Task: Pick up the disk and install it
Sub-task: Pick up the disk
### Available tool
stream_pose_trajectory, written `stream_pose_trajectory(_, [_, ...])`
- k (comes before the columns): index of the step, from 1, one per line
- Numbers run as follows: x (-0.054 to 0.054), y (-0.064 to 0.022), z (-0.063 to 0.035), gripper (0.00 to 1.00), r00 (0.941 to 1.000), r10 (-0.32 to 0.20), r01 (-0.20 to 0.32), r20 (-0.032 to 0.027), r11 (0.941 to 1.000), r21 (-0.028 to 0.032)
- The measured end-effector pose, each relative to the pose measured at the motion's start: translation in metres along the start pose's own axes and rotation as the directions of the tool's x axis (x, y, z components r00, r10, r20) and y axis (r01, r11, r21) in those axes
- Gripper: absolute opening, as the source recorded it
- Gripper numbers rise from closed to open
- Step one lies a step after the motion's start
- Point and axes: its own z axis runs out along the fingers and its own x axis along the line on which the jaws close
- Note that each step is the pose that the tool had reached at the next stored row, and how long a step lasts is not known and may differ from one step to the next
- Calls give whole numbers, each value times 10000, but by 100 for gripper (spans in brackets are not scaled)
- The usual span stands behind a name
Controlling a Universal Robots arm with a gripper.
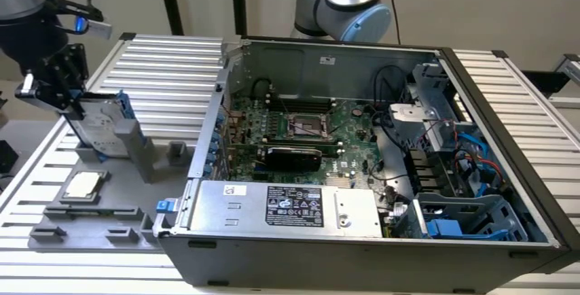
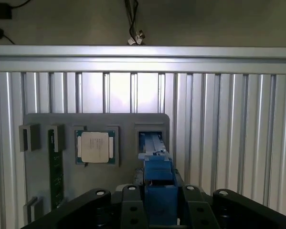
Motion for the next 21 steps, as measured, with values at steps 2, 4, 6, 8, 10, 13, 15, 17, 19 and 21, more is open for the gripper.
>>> stream_pose_trajectory(2, [-9, -10, -17, 0, 10000, 0, 0, -1, 10000, -1])
stream_pose_trajectory(4, [-20, -19, -38, 0, 10000, 0, 0, -1, 10000, -1])
stream_pose_trajectory(6, [-32, -27, -62, 0, 10000, 1, -1, -2, 10000, -3])
stream_pose_trajectory(8, [-47, -34, -92, 0, 10000, 1, -1, -1, 10000, -1])
stream_pose_trajectory(10, [-61, -43, -132, 0, 10000, 1, -1, -1, 10000, 0])
stream_pose_trajectory(13, [-82, -56, -202, 0, 10000, 0, 0, -1, 10000, 0])
stream_pose_trajectory(15, [-95, -63, -250, 0, 10000, 1, -1, -1, 10000, 1])
stream_pose_trajectory(17, [-106, -70, -307, 0, 10000, 0, 0, -1, 10000, 2])
stream_pose_trajectory(19, [-114, -76, -374, 0, 10000, -1, 1, -2, 10000, 0])
stream_pose_trajectory(21, [-123, -84, -444, 0, 10000, 0, 0, 0, 10000, 1])
